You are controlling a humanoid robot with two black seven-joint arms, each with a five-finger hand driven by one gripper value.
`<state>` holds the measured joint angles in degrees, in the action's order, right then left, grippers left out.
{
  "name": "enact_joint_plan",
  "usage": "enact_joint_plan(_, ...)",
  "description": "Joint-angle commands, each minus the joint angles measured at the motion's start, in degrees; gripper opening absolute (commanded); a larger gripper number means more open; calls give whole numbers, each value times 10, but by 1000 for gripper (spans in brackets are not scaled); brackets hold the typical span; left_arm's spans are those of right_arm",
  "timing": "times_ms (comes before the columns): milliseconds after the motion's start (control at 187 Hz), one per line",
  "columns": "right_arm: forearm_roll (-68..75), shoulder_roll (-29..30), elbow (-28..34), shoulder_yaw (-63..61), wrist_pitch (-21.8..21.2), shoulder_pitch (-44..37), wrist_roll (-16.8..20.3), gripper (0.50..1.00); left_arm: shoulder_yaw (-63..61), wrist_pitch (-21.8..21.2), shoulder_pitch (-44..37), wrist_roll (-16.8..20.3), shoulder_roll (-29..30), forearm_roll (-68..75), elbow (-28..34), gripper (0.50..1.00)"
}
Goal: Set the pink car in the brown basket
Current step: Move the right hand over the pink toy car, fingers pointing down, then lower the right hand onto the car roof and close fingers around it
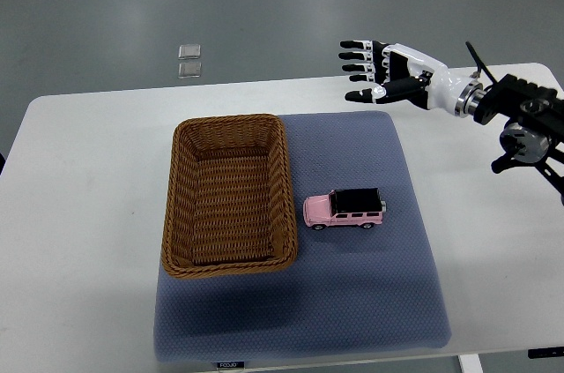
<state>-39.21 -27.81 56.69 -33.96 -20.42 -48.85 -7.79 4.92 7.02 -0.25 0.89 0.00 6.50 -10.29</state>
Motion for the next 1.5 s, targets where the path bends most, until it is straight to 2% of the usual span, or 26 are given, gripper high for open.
enact_joint_plan(0,-39,-71,33,181,-9,-133,21,913,0,0,1,0,0,0,0,1000)
enact_joint_plan(101,-89,-99,73,323,-17,-250,43,913,0,0,1,0,0,0,-1,1000)
enact_joint_plan(219,-88,-102,119,385,-16,-302,62,913,-1,1,1,0,0,0,-1,1000)
enact_joint_plan(320,-84,-101,157,397,-12,-299,66,911,-1,1,2,0,0,0,-3,1000)
enact_joint_plan(518,-84,-106,183,407,8,-273,66,911,0,1,2,0,0,0,-1,1000)
enact_joint_plan(1035,-95,-99,182,401,40,-185,61,911,-1,0,2,0,0,0,0,1000)
enact_joint_plan(1494,-106,-50,150,400,79,-150,58,897,-2,0,2,0,0,0,0,1000)
